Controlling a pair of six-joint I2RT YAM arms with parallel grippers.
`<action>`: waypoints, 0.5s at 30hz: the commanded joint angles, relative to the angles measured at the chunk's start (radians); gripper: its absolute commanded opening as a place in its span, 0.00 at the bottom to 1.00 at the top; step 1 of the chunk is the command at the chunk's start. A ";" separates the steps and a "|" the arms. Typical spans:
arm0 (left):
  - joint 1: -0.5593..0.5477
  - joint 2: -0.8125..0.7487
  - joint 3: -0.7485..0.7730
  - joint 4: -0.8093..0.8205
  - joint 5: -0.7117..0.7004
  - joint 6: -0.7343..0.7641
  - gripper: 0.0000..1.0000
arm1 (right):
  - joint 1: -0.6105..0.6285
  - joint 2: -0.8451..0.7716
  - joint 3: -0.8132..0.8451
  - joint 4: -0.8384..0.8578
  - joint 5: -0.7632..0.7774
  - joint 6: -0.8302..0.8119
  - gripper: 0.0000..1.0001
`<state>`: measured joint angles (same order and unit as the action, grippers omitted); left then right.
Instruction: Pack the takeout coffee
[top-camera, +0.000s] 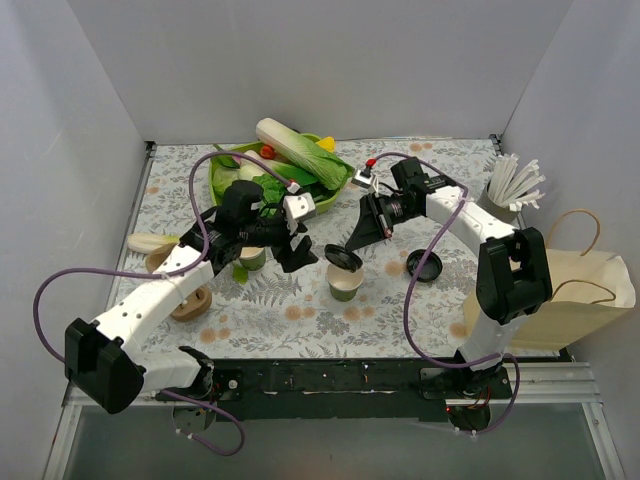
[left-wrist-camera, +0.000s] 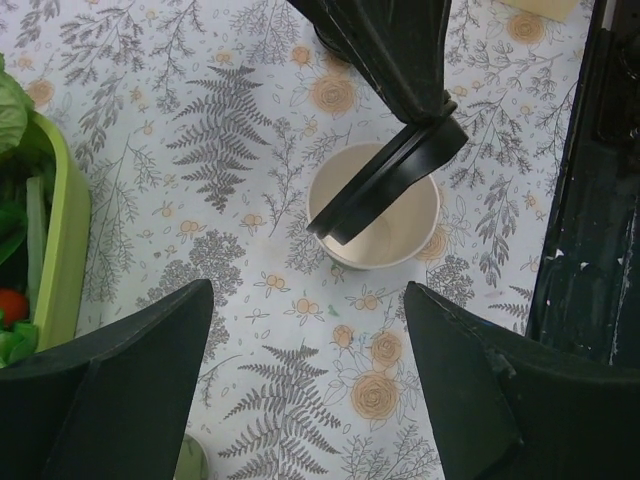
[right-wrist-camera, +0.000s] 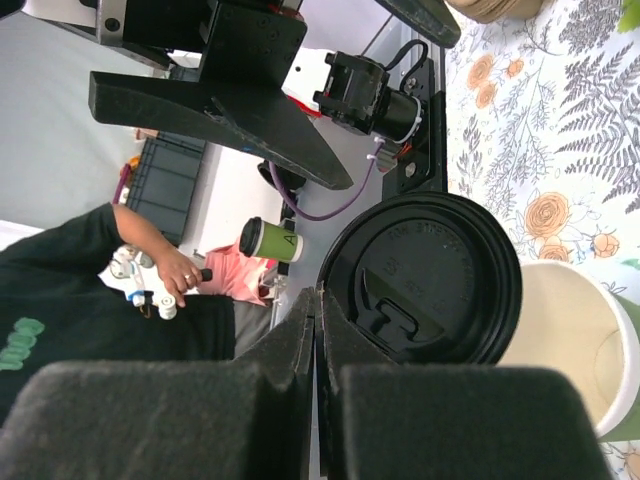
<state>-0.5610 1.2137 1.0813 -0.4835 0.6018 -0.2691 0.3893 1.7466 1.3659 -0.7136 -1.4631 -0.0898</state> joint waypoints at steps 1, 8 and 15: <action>-0.028 0.007 -0.035 0.114 0.004 -0.045 0.78 | -0.003 -0.050 -0.071 0.029 -0.072 0.039 0.01; -0.050 0.036 -0.064 0.148 0.038 -0.059 0.78 | -0.003 -0.053 -0.142 0.071 -0.057 0.070 0.01; -0.074 0.093 -0.087 0.224 0.073 -0.076 0.78 | -0.004 -0.035 -0.154 0.094 -0.037 0.082 0.01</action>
<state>-0.6189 1.2900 1.0065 -0.3305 0.6319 -0.3302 0.3874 1.7397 1.2263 -0.6563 -1.4700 -0.0242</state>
